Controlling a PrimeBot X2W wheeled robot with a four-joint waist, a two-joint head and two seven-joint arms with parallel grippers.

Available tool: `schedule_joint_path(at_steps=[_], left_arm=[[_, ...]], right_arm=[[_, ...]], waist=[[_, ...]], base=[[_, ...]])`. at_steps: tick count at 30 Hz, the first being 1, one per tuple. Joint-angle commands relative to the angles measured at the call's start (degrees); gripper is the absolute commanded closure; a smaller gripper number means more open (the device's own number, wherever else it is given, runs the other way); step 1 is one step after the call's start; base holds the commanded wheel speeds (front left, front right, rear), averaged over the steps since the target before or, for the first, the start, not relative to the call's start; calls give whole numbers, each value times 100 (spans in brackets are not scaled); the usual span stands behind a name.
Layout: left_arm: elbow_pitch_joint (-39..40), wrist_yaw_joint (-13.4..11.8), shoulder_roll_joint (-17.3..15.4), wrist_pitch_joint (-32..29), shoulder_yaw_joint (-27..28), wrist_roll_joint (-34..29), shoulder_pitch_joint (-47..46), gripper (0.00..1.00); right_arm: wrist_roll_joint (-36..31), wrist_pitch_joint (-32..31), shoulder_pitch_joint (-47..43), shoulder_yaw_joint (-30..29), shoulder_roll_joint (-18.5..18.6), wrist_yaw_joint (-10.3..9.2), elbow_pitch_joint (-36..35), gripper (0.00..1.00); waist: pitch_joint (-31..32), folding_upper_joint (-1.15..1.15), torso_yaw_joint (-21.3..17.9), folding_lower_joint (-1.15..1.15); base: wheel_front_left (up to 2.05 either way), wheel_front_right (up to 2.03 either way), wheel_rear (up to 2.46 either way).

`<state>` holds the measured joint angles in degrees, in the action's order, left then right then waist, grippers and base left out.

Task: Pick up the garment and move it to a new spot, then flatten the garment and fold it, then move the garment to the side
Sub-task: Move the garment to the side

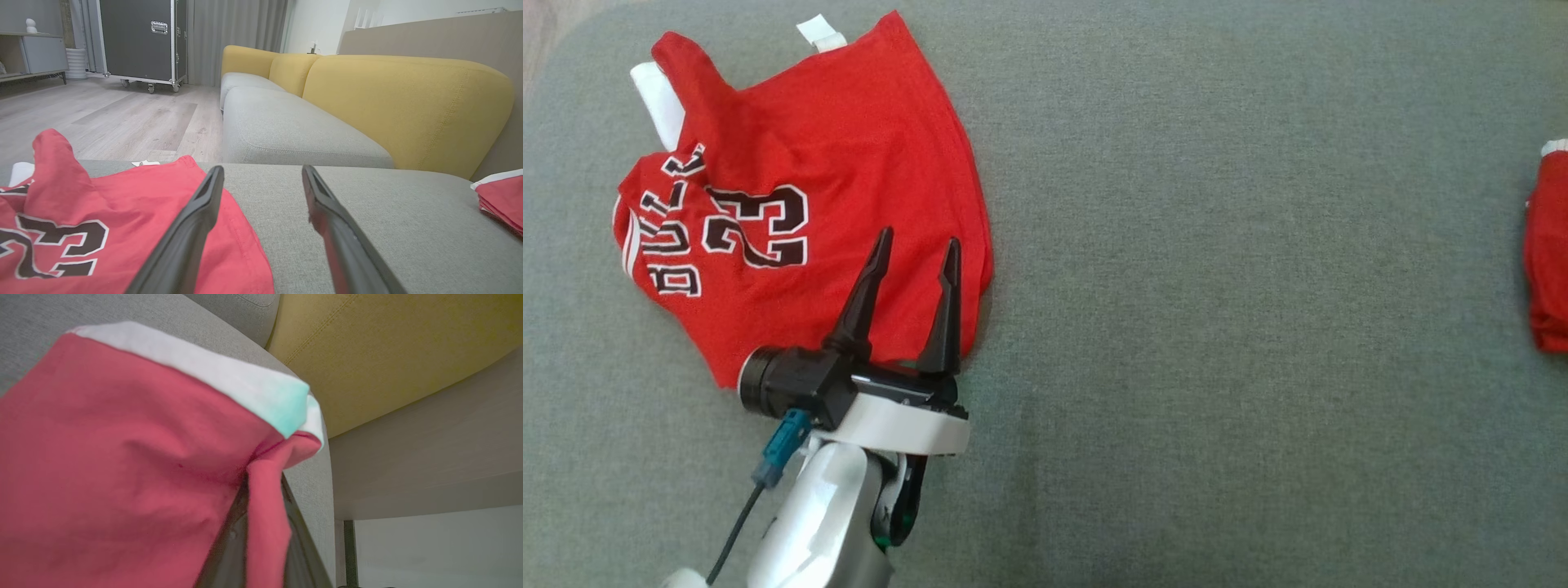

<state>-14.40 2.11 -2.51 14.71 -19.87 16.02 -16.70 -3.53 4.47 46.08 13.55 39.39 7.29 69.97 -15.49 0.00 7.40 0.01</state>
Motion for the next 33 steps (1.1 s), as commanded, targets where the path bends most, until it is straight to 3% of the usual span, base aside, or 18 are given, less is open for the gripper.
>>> schedule_joint_path(at_steps=[1, 7, 8, 9, 18, 25, 33], left_arm=[[163, 27, -37, 29, 214, -45, -201, 0], [141, 45, -37, 29, 235, -77, -187, 0], [134, 46, -37, 29, 235, -78, -185, 0], [126, 48, -37, 29, 234, -79, -182, 0], [92, 25, -37, 29, 319, -57, -62, 0], [127, -9, -37, 29, 490, -44, 171, 0], [285, -6, -37, 29, 845, -118, 559, 0]], right_arm=[[-59, 32, 10, 11, 218, 20, -87, 100], [-257, 24, -31, -262, 154, 20, -103, 100], [-280, 25, -38, -314, 136, 20, -105, 78], [-308, 60, -37, -375, 124, 20, -131, 0], [-337, 254, -12, -1097, -309, 20, -337, 0], [-146, 717, 14, -1282, -1254, 20, -906, 0], [909, 989, -424, -1145, -2550, 20, -2357, 0]], waist=[[3, 0, -6, -1], [19, 0, -27, -1], [25, 0, -29, -1], [33, 0, -33, -1], [450, 0, -171, -1], [999, 0, -354, -1], [1653, 0, -529, -1]], base=[[0, 0, 0], [0, 0, 0], [0, 0, 0], [0, 0, 0], [0, 0, 0], [0, 0, 0], [0, 0, 0]])
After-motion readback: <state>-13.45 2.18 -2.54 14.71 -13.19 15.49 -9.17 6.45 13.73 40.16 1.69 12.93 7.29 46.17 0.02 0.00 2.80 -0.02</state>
